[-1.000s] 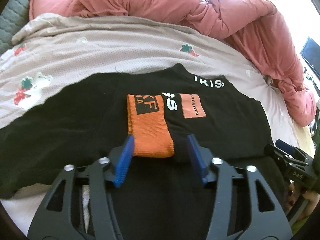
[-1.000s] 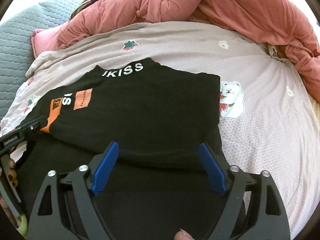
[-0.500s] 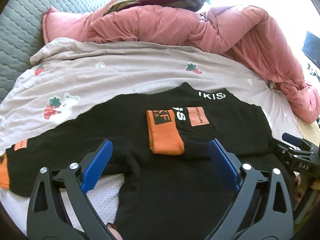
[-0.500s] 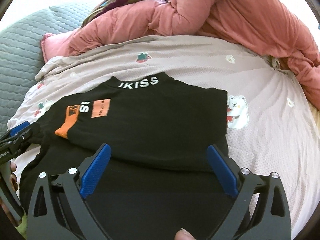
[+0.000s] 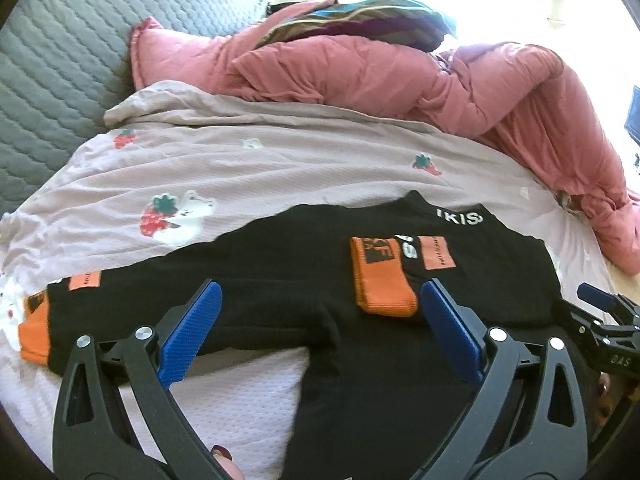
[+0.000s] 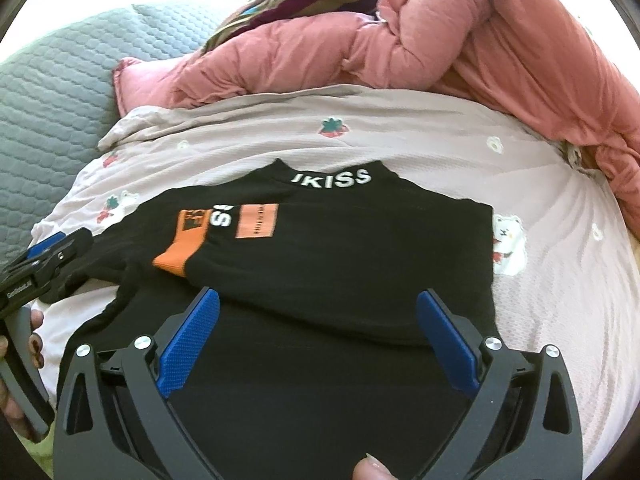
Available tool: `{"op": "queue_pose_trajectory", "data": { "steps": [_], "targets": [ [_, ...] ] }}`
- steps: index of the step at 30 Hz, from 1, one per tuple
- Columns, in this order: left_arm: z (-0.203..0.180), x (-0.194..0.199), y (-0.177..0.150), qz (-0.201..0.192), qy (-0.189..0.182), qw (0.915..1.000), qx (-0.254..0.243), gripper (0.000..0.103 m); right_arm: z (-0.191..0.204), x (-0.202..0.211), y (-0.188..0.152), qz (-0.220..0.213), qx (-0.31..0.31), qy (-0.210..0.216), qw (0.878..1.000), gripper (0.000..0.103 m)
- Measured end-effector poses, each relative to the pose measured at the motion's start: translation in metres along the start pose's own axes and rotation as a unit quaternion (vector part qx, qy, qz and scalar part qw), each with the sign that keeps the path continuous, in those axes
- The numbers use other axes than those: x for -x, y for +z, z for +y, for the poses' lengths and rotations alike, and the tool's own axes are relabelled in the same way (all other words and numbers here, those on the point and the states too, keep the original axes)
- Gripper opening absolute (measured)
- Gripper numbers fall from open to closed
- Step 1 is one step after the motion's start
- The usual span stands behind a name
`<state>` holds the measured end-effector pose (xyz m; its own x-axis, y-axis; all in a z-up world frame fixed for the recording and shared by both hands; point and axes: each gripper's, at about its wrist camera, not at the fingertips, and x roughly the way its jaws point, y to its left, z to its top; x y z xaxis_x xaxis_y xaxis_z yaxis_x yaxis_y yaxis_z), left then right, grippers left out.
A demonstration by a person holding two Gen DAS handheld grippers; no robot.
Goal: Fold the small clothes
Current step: 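Move the left tool to the other sleeve's orange cuff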
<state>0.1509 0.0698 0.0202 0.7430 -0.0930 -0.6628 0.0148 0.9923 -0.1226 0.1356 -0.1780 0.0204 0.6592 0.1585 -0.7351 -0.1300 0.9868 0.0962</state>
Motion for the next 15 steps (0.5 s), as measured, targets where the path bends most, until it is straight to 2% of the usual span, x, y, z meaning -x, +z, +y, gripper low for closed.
{"op": "queue_pose_trajectory", "data": {
  "steps": [15],
  "targets": [
    [0.056,0.011,-0.005,-0.003,0.054,0.9966,0.063,0.093,0.058,-0.002,0.006,-0.002,0.05,0.037,0.998,0.098]
  ]
}}
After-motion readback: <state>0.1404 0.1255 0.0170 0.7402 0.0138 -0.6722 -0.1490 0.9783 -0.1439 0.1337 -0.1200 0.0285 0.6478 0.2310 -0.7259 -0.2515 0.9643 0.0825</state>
